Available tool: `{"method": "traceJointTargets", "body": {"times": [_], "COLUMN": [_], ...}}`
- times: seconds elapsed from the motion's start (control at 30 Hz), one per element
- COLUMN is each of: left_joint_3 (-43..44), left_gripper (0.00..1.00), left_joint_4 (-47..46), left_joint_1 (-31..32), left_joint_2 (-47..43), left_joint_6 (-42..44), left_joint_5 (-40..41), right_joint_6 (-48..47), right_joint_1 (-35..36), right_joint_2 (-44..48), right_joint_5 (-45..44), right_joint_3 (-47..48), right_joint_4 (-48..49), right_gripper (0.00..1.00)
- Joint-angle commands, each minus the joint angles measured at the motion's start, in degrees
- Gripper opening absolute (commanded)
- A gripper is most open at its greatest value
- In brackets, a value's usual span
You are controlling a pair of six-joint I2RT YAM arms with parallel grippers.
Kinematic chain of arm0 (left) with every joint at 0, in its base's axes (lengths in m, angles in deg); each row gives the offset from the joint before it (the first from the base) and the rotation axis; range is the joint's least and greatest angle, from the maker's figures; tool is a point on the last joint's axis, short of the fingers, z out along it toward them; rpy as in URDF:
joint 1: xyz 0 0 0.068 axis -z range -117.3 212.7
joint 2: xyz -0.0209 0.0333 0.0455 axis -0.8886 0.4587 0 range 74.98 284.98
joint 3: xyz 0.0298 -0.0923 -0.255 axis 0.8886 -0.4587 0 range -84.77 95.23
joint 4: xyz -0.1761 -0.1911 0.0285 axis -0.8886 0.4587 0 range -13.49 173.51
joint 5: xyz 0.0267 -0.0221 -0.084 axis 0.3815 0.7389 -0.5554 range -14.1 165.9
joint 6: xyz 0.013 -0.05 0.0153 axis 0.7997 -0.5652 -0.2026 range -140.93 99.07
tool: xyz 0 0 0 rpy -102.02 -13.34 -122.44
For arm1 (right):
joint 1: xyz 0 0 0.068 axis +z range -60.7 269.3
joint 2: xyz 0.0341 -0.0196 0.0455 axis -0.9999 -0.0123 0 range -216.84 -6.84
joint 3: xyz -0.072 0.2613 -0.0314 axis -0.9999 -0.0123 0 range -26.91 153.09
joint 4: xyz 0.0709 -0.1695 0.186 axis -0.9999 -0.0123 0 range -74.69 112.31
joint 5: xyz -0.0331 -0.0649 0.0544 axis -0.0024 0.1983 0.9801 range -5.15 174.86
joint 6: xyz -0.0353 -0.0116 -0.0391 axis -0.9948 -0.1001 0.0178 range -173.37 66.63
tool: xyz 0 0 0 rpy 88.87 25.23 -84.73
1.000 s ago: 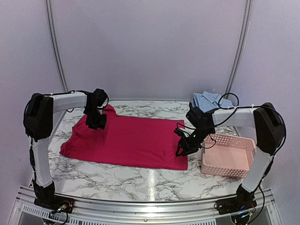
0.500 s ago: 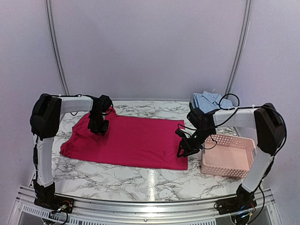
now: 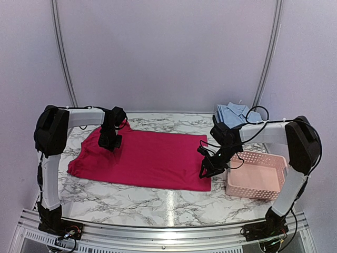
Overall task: Fold and stack the mixed laundry pile
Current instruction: Adjust the 1/3-folded T-shirt at the center of the board.
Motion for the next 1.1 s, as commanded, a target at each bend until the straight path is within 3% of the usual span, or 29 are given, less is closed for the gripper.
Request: {"method": "traceJointTargets", "body": {"times": [0.0,0.87,0.97,1.07], "left_joint_3": [1.55,1.49,1.36,1.57], "left_gripper": [0.0,0.01,0.15,0.55], "left_joint_4": [0.97,-2.76,-3.24,-3.28], "left_joint_1": [0.44,7.17,7.17,6.72], "left_joint_2": [-1.68,-4.59,-5.84,-8.65], "left_joint_6": [0.24,5.1,5.3,5.06], "left_joint_5": [-0.08,-4.22,-4.78,-5.21], "right_joint_6": [0.58,0.15,-0.15,-0.75], "right_joint_1": [-0.52,-0.56,-0.56,-0.52], "right_joint_2": [2.39,1.94,1.82,2.12], "right_joint_5": [-0.74,-0.72,-0.65,0.15], "right_joint_3": [-0.76,-0.72,-0.46,0.08], "right_joint_4": [0.7,1.01,0.93,1.37], "right_gripper": [0.42,0.42,0.42,0.42]}}
